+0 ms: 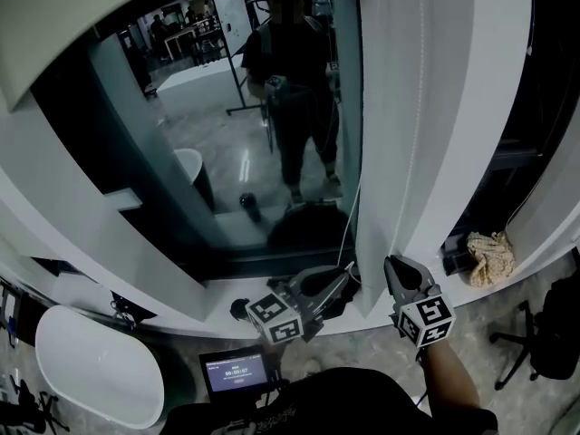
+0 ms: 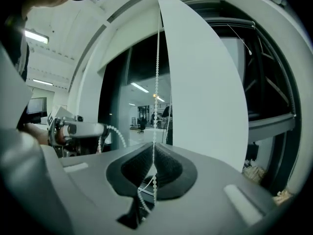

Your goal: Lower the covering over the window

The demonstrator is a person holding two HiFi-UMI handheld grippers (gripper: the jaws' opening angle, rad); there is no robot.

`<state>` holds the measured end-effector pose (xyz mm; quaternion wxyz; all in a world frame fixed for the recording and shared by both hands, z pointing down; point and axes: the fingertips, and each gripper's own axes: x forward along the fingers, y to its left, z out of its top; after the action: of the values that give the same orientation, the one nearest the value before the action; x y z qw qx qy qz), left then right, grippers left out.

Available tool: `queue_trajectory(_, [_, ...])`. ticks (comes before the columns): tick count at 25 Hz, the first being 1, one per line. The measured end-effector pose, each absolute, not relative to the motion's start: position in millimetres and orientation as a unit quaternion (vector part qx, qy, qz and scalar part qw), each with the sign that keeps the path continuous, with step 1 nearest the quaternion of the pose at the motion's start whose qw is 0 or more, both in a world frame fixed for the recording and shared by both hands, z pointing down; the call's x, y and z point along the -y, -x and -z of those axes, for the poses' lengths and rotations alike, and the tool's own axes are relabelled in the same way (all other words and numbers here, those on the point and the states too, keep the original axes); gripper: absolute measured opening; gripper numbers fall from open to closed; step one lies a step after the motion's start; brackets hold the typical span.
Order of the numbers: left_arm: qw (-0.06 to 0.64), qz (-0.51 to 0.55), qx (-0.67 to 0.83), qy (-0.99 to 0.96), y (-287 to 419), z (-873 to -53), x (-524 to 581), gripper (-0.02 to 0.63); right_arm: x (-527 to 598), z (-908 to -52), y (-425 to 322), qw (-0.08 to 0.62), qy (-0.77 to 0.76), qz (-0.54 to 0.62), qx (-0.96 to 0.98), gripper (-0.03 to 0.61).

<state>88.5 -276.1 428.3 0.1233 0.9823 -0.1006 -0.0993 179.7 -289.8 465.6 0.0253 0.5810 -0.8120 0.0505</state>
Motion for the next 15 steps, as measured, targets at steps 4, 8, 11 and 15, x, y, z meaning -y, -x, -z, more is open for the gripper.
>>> queue_trajectory(4, [0.088, 0.121, 0.078, -0.986, -103.7, -364.4, 272.8, 0.017, 289.8, -465.6, -164.4, 0.024, -0.574, -0.049, 0.817, 0.012])
queue_trajectory(8, [0.043, 0.134, 0.089, -0.986, -103.2, -331.3, 280.6, 0.017, 292.8, -468.9, -153.8, 0.032, -0.570, -0.045, 0.820, 0.012])
queue_trajectory(11, [0.030, 0.163, 0.127, -0.978, -84.7, -310.8, 297.4, 0.018, 282.8, -526.4, -146.0, 0.086, -0.552, -0.096, 0.824, 0.012])
queue_trajectory(15, [0.032, 0.184, 0.102, -0.977, -86.8, -283.2, 299.0, 0.038, 264.1, -614.4, -139.3, 0.152, -0.536, -0.162, 0.814, 0.012])
